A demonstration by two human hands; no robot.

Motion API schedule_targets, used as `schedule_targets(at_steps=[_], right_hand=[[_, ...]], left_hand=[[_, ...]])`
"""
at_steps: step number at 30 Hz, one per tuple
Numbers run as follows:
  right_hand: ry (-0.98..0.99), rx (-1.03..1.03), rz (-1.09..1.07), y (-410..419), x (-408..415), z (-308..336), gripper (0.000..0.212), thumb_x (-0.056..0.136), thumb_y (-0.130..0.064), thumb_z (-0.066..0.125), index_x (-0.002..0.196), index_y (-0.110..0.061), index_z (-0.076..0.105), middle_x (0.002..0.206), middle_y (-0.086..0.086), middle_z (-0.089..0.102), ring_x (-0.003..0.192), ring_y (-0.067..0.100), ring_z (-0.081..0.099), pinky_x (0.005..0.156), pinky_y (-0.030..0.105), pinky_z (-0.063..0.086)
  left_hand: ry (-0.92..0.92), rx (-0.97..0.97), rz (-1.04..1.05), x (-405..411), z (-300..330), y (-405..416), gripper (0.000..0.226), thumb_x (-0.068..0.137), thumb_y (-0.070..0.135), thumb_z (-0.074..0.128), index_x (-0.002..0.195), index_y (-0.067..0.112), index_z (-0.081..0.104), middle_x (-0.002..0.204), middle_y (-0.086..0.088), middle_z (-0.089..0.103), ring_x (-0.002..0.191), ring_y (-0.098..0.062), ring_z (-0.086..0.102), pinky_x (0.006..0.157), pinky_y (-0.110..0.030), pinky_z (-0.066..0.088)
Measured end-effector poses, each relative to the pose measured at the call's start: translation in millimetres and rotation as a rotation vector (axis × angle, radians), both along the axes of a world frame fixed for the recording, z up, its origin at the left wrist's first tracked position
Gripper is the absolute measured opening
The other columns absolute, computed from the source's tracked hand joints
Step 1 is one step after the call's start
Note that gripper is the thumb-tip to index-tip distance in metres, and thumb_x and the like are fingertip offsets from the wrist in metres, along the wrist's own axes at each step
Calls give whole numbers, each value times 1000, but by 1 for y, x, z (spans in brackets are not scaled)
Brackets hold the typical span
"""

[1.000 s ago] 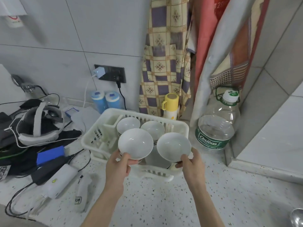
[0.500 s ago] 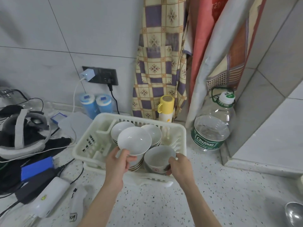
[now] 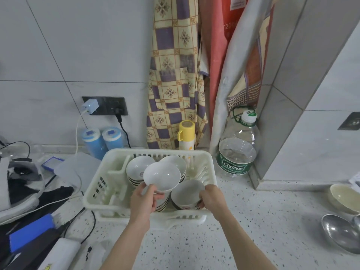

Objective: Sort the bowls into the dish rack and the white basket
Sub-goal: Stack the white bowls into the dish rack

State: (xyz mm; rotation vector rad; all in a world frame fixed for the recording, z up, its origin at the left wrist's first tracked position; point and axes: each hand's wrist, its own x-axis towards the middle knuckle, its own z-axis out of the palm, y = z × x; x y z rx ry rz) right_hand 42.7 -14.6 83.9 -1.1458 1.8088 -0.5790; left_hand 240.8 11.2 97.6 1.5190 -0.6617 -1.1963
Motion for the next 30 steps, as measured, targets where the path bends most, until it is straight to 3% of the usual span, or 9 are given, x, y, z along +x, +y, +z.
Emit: schedule_targets(at_steps=[5, 8, 12, 16, 20, 22, 26, 28, 30], right_hand=[[64, 43, 38, -2, 3, -1, 27, 77, -1, 42, 96, 2, 61, 92, 23, 73, 88, 33, 70, 65, 29, 45], [124, 61, 76, -2, 4, -1, 22, 79, -1, 40, 89, -5, 59, 90, 18, 74, 79, 27, 68, 64, 27, 46], [208, 80, 123, -7, 3, -4, 25, 87, -2, 41, 104, -6, 58, 95, 12, 71, 80, 23, 65, 68, 27, 48], [371, 59, 205, -7, 5, -6, 18, 86, -6, 44, 98, -11, 57, 78, 0, 55, 75, 19, 56, 50, 19, 39], [418, 11, 160, -7, 3, -11, 23, 91, -16, 48, 112, -9, 56, 97, 3, 59, 81, 18, 55, 53, 20, 38], [373, -68, 66, -4, 2, -15, 27, 96, -22, 46, 117, -8, 56, 105, 6, 63, 80, 18, 57, 61, 23, 42], [144, -203, -113, 1, 1, -19, 37, 98, -32, 37, 89, -5, 61, 74, 6, 61, 62, 15, 52, 59, 28, 41], [26, -209, -156, 3, 1, -17, 45, 99, -38, 37, 90, -5, 65, 73, 10, 67, 64, 16, 56, 59, 29, 42], [-42, -209, -142, 6, 0, -14, 41, 98, -43, 38, 88, -15, 67, 68, 5, 69, 65, 14, 60, 59, 26, 44]], left_hand=[[-12, 7, -39, -1, 0, -5, 22, 85, 8, 55, 105, 11, 65, 72, -18, 75, 33, -5, 33, 32, -15, 25], [-28, 0, -76, -2, 1, -8, 19, 84, 8, 54, 100, 11, 66, 72, -17, 75, 33, -4, 34, 32, -15, 25], [-56, -2, -110, 0, 2, -14, 22, 86, 7, 52, 103, 12, 65, 73, -16, 76, 31, -3, 35, 32, -14, 26], [-74, 17, -144, -1, 3, -16, 26, 87, 7, 51, 107, 18, 66, 74, -15, 76, 31, -3, 36, 32, -15, 27], [-70, 32, -183, -3, 3, -18, 29, 88, 6, 51, 112, 15, 65, 74, -18, 76, 31, -4, 35, 31, -15, 27], [-74, 29, -207, -4, 3, -18, 30, 88, 6, 51, 112, 17, 65, 73, -19, 75, 31, -5, 34, 31, -16, 27], [-136, 33, -264, -5, 3, -21, 22, 89, 9, 51, 104, 16, 66, 68, -16, 75, 32, -5, 36, 32, -16, 27], [-188, 51, -319, -6, 3, -23, 18, 89, 10, 51, 99, 10, 67, 67, -14, 75, 32, -5, 36, 32, -16, 27], [-224, 83, -396, -8, 1, -25, 20, 91, 11, 48, 94, 2, 66, 67, -13, 75, 32, -5, 35, 33, -16, 24]])
